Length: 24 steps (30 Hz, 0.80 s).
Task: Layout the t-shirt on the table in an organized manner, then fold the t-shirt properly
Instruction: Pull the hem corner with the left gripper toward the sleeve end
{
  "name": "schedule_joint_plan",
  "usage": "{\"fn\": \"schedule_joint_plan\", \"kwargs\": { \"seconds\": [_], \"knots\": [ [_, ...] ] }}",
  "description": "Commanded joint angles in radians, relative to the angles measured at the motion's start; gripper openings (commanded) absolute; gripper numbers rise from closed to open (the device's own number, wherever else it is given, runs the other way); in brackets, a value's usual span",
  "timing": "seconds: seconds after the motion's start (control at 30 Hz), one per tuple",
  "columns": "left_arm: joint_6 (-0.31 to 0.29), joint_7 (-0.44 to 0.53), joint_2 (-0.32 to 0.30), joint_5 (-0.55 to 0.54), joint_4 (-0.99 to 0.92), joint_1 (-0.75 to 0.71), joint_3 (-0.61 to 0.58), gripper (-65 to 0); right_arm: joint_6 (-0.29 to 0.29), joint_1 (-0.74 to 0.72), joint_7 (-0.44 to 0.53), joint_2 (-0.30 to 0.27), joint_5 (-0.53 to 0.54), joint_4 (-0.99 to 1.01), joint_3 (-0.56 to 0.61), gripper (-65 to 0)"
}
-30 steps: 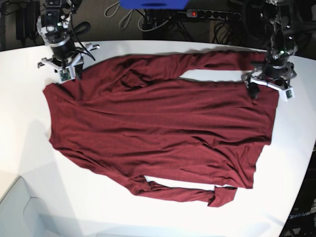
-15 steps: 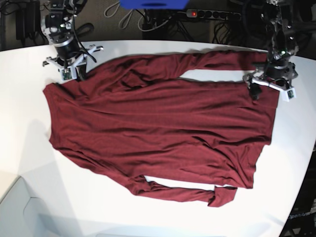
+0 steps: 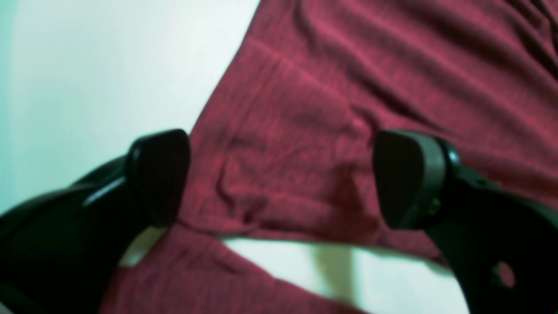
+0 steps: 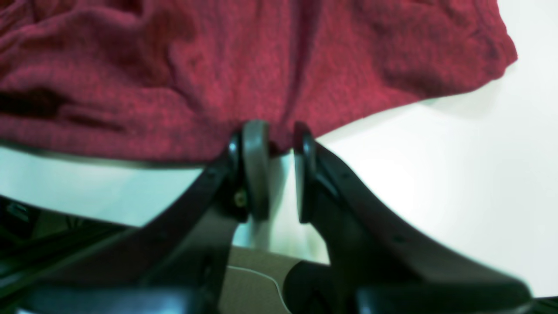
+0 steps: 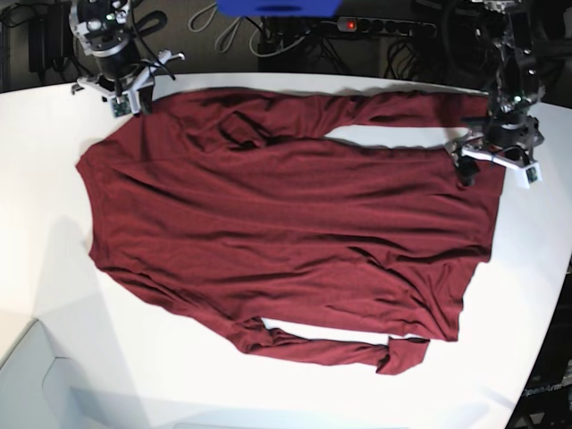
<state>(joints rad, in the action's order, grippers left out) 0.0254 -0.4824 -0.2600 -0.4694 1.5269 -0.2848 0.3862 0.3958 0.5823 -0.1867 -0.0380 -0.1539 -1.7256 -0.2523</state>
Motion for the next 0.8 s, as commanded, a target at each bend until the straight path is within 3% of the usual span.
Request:
{"fn": "schedule_joint_plan", "kwargs": {
  "seconds": [0.0,0.3,0.6,0.67,0.73,0.77],
  "knots": [
    [-0.003,0.023,-0.012,-0.007,0.025,0.003,0.006,0.0,-0.004,0.005,0.017,-0.004,0.003,-0.032,-0.008,-53.5],
    [-0.003,0.021,-0.002,-0.009,0.225,0.012,0.012,0.0,-0.004,-0.006,0.017,-0.001,0.003,-0.136,-0.071,-53.5],
    [-0.008,0.031,-0.022,-0.001,0.396,-0.199,0.043,0.0,-0.004,-0.049,0.016,0.003,0.003,-0.155,-0.132,-53.3],
    [-0.066,0.031,-0.043,-0.001,0.390,-0.248,0.061,0.0,-0.004,-0.069,0.016,0.013,0.003,-0.153,-0.146,-53.2],
    [-0.177,0.031,-0.051,0.001,0.384,-0.285,0.096,-0.8,-0.004,-0.087,0.016,0.017,0.003,-0.152,-0.173,-53.1],
    [-0.246,0.031,-0.048,0.001,0.383,-0.302,0.125,-4.8,-0.004,-0.097,0.013,0.017,0.003,-0.152,-0.180,-53.1]
  ]
}}
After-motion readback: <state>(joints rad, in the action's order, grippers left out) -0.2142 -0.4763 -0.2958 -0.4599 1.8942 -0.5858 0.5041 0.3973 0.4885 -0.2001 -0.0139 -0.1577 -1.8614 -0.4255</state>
